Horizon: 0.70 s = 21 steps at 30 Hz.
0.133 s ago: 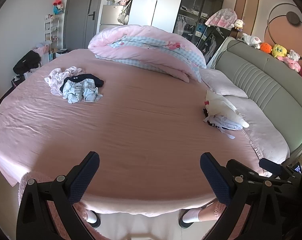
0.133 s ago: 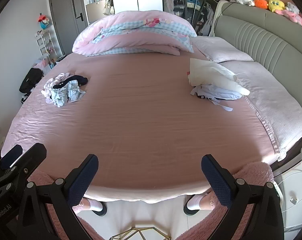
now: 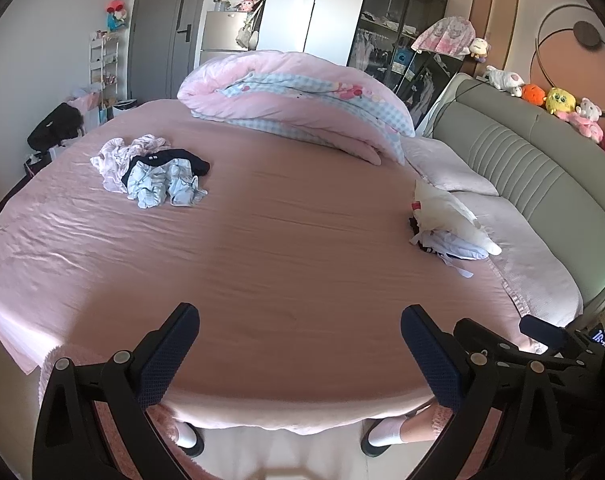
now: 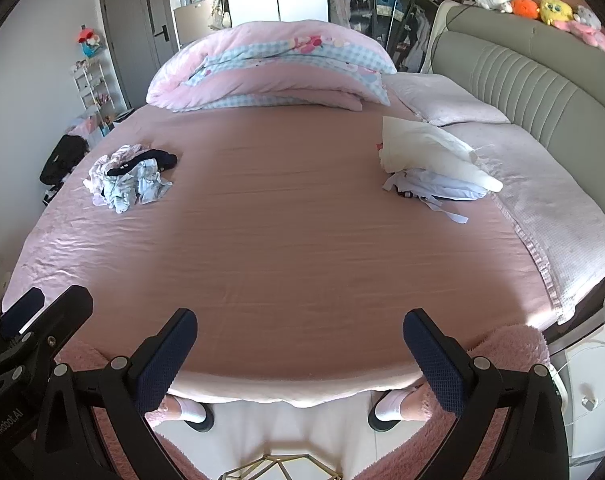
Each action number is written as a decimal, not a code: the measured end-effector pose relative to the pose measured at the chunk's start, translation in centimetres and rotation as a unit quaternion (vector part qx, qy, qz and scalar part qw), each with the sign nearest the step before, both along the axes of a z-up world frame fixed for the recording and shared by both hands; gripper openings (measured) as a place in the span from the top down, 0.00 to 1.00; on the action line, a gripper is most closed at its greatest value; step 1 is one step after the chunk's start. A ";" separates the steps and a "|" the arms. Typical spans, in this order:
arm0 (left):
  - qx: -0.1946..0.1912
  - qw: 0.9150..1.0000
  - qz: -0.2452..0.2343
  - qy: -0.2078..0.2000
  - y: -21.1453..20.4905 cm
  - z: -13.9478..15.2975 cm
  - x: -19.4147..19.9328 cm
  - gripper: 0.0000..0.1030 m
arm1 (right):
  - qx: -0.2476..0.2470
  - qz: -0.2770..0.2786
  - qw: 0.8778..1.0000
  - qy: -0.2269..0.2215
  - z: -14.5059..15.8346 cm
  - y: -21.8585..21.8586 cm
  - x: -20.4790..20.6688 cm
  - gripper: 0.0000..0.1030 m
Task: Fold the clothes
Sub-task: 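Move both grippers toward the pile of clothes on the bed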
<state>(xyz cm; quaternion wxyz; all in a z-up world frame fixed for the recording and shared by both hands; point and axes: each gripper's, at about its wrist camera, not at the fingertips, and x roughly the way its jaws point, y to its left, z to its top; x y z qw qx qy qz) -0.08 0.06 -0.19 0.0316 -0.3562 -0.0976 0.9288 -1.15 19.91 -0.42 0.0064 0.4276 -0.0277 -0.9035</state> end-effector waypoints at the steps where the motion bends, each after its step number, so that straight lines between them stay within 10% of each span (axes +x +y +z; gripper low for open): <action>1: -0.001 1.000 0.001 0.000 -0.2 0.1 0.0 0.01 | 0.002 0.001 1.000 0.000 0.0 0.0 0.0 0.00; 12: -0.045 0.998 0.031 0.024 -2.7 2.3 -3.1 0.01 | 0.033 0.050 0.998 0.036 1.9 -3.5 -3.8 0.00; 21: 0.018 0.997 0.067 0.020 -10.9 1.4 -8.5 0.01 | -0.004 0.144 0.987 0.064 2.2 -9.5 -11.7 0.00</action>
